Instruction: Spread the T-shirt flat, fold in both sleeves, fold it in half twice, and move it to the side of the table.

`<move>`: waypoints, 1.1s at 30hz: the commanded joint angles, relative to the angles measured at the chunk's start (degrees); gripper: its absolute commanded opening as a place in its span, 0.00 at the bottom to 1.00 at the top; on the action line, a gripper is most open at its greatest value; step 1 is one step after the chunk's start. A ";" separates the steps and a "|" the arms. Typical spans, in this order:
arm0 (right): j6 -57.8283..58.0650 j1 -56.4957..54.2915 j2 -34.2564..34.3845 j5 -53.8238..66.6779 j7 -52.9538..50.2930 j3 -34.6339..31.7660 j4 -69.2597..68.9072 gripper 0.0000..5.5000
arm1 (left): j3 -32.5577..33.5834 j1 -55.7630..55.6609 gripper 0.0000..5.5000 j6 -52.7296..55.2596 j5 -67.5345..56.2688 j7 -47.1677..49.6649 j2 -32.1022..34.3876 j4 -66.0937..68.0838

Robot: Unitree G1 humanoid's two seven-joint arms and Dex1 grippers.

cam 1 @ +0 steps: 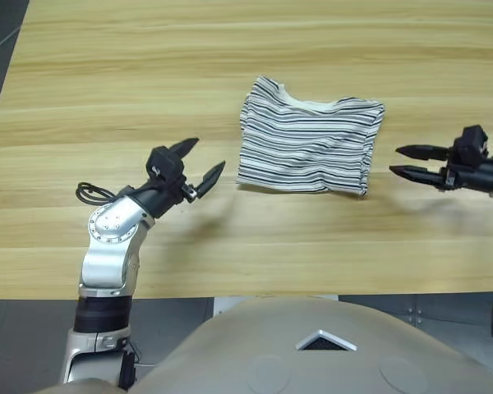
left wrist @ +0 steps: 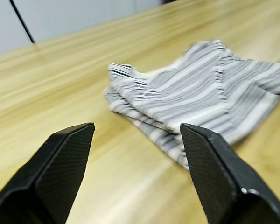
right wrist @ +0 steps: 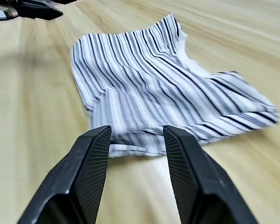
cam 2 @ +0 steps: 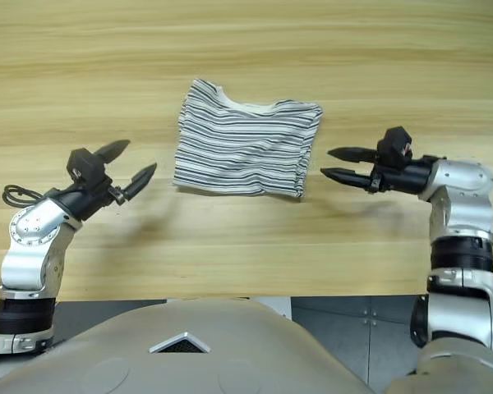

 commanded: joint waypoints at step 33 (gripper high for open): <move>-7.27 4.59 4.62 -13.56 -9.95 8.57 -4.19 0.14 | -9.88 -9.55 0.48 -0.78 4.59 -5.41 -5.51 15.54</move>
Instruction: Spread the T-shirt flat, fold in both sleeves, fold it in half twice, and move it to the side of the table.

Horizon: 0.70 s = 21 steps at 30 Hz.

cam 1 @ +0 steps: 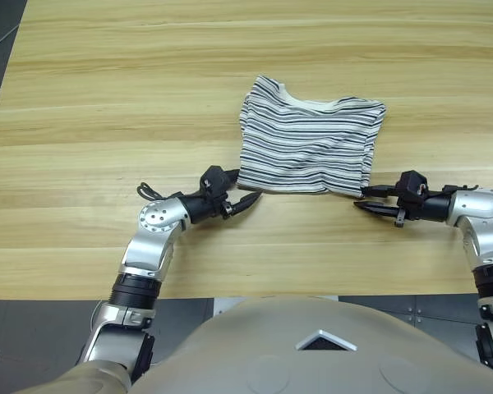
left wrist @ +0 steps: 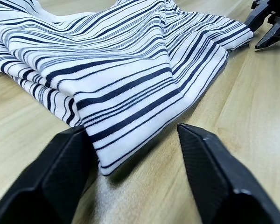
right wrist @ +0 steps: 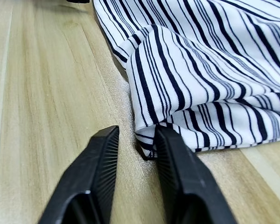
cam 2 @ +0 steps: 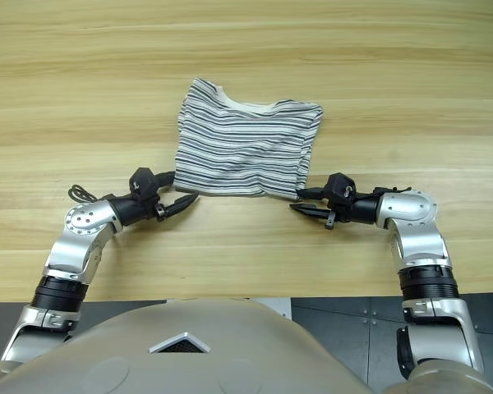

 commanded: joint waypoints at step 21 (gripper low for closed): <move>4.62 4.37 -6.55 5.29 10.35 -2.41 -2.47 0.02 | 5.07 0.71 0.02 -1.53 -1.85 -0.86 2.03 0.27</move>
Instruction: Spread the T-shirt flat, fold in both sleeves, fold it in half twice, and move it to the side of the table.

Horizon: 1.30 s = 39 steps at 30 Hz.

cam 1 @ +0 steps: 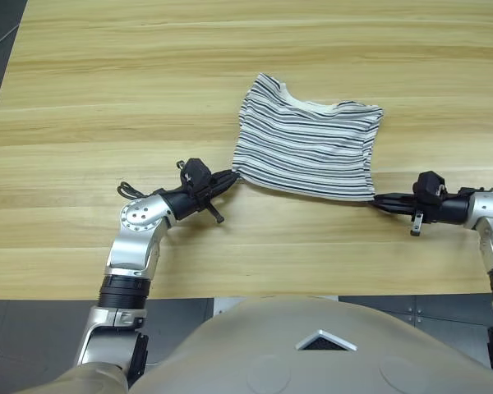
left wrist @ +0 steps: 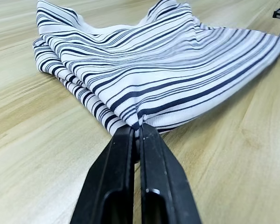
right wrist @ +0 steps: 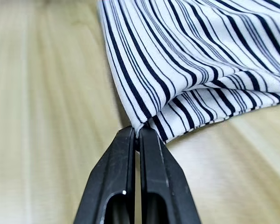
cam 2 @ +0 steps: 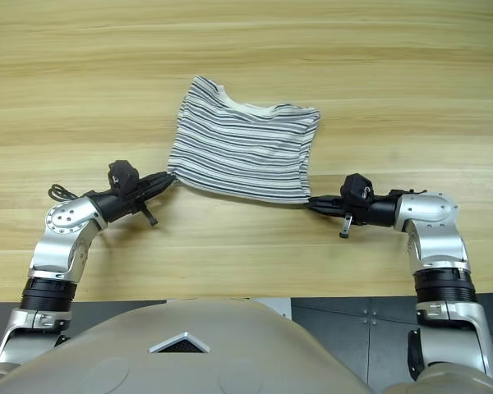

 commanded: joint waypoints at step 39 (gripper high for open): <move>-28.87 -39.45 8.69 -39.78 -33.41 19.85 39.10 0.54 | 16.89 -0.60 0.46 -0.93 -8.22 11.74 -1.26 -8.09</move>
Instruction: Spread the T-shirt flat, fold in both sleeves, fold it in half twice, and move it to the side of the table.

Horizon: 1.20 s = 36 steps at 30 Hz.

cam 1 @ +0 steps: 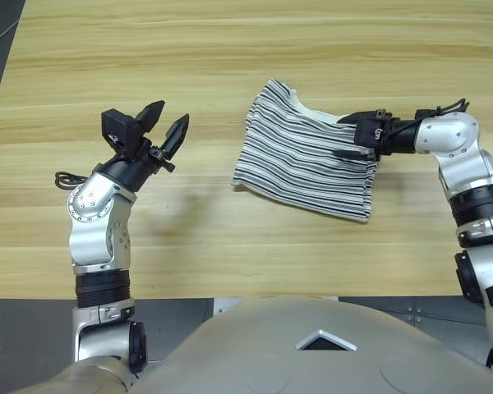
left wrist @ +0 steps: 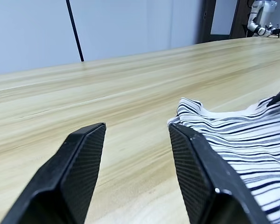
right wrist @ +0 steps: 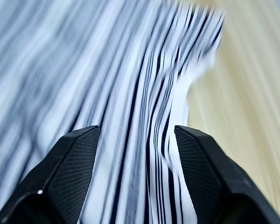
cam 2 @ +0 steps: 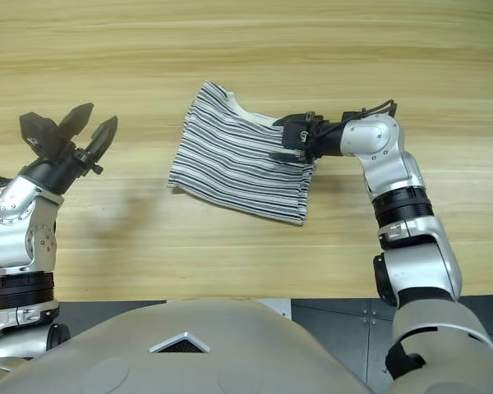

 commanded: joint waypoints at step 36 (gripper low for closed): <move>-0.12 17.62 -6.06 -3.34 3.62 15.36 -21.93 0.54 | -1.93 2.15 0.46 2.79 -0.41 4.97 -4.74 -4.59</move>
